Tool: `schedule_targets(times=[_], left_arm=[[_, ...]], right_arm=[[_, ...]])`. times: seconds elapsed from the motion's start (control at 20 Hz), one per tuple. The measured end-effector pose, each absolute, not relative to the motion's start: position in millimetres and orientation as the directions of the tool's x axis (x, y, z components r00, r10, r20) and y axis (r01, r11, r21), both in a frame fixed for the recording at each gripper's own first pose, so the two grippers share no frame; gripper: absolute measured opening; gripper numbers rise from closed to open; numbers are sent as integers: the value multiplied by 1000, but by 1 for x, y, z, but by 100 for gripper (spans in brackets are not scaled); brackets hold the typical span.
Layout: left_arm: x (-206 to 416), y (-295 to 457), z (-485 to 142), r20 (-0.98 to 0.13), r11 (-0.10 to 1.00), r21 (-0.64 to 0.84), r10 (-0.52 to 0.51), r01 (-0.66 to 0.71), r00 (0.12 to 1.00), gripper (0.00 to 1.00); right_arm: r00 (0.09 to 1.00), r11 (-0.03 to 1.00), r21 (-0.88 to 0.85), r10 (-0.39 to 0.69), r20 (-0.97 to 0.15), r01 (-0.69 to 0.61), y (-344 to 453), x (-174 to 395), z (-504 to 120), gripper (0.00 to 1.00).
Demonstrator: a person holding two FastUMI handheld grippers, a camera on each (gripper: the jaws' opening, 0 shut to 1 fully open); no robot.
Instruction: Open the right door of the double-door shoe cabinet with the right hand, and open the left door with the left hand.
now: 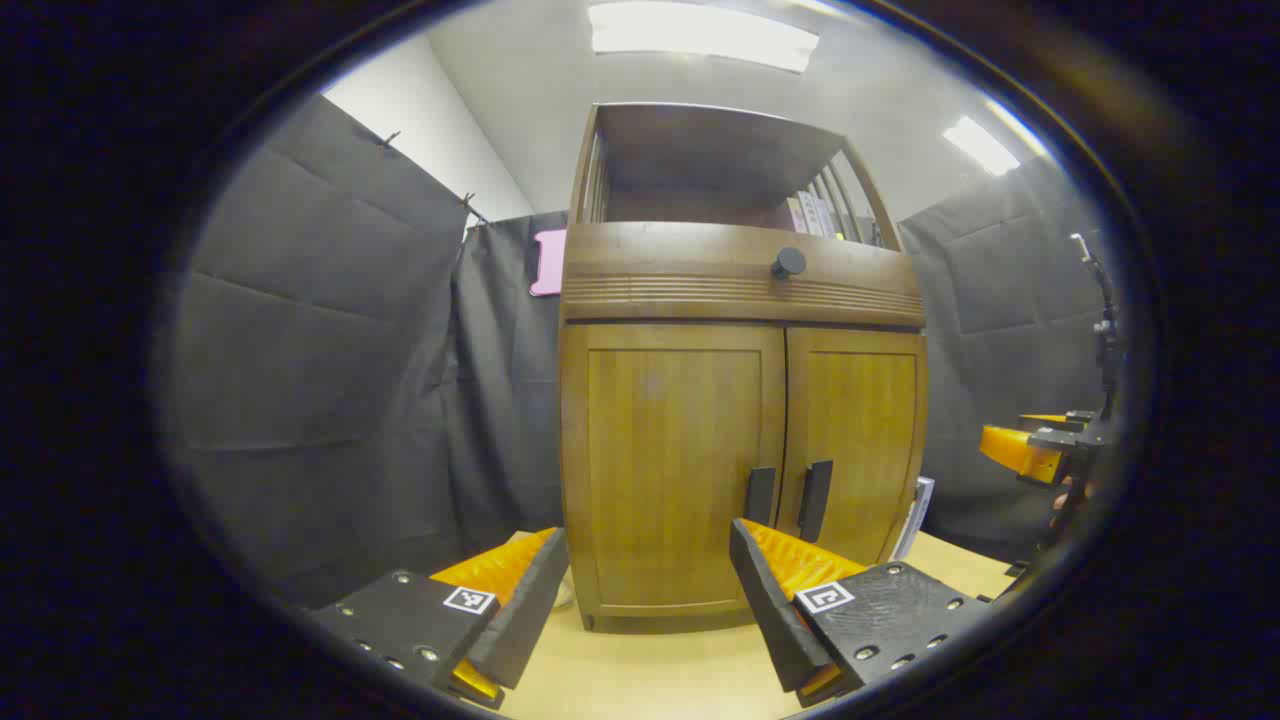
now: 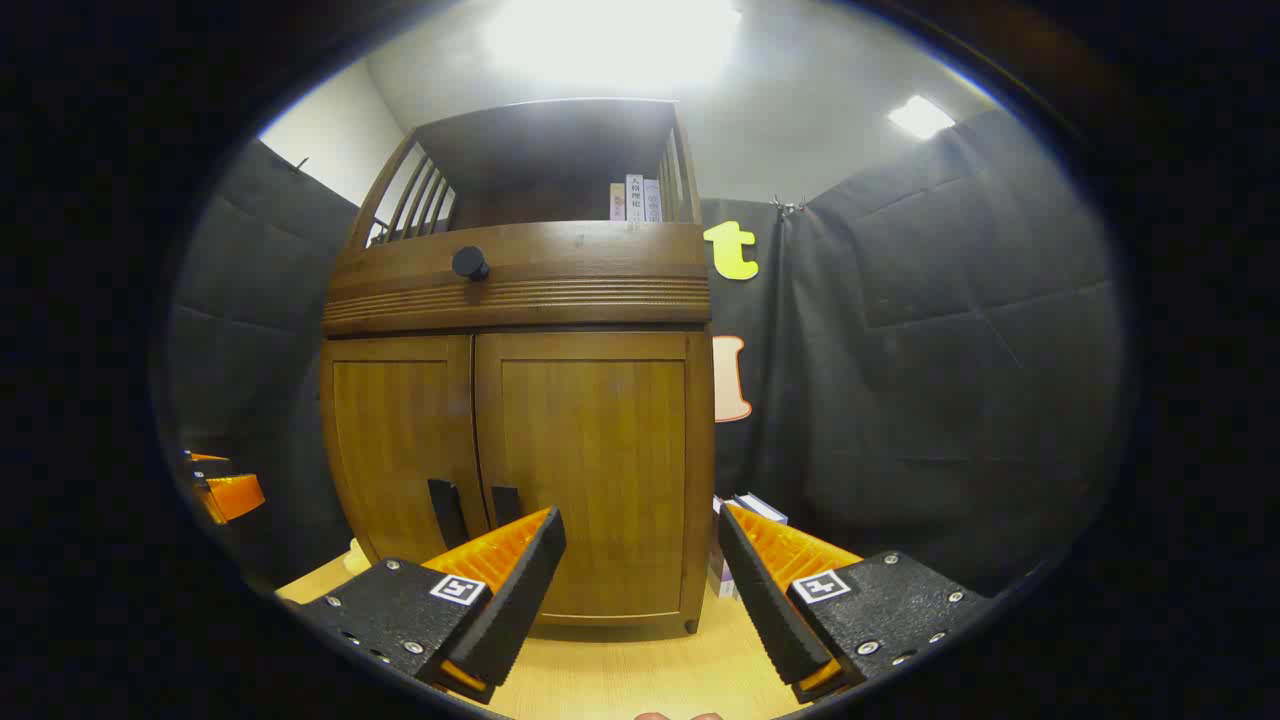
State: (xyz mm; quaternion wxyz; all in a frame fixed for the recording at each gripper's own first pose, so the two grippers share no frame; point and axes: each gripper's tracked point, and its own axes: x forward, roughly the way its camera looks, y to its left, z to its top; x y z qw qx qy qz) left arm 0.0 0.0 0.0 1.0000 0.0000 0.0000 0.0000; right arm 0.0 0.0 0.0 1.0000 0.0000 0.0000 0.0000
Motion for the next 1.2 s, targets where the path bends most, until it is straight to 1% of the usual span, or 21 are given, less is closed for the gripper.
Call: schedule_targets(times=[0.05, 0.1, 0.15, 0.35, 0.4, 0.45, 0.75, 0.85, 1.1, 1.2], left_arm=[[0, 0, 0, 1, 1000, 6, 9, -9, 1000, 93], [0, 1, 0, 1, 1000, 9, 18, -18, 1000, 97], [-1, 1, 0, 2, 1000, 9, 23, -23, 1000, 93], [0, 1, -3, -9, 1000, 6, 24, -23, 1000, 97], [-1, 2, -3, -12, 1000, 8, 25, -25, 1000, 93], [-1, 1, -3, -14, 1000, 9, 24, -24, 1000, 97], [-3, 0, -1, -5, 1000, 13, 9, -9, 1000, 97], [-3, 0, -1, -7, 1000, 9, 7, -7, 1000, 97], [-2, 1, -5, -33, 1000, 10, 20, -20, 999, 89], [-2, 2, -6, -41, 1000, 5, 26, -26, 999, 90]], right_arm=[[1000, 1000, -3, 4, 0, -4, 1, 2, 1, 96], [1000, 1000, -5, 10, 1, -10, 3, 3, 2, 96], [1000, 1000, -8, 14, 3, -14, 4, 4, 2, 96], [1000, 1000, -3, 26, -6, -26, 12, 9, 1, 96], [1000, 1000, -1, 30, -9, -30, 11, 8, -1, 96], [999, 999, -1, 33, -11, -33, 11, 8, -1, 96], [997, 998, -11, 67, -35, -67, 25, 16, -8, 95], [995, 997, -9, 82, -50, -83, 38, 21, -8, 96], [992, 994, 13, 107, -66, -106, 57, 40, -7, 95], [992, 993, 22, 113, -62, -112, 65, 49, -3, 96]])
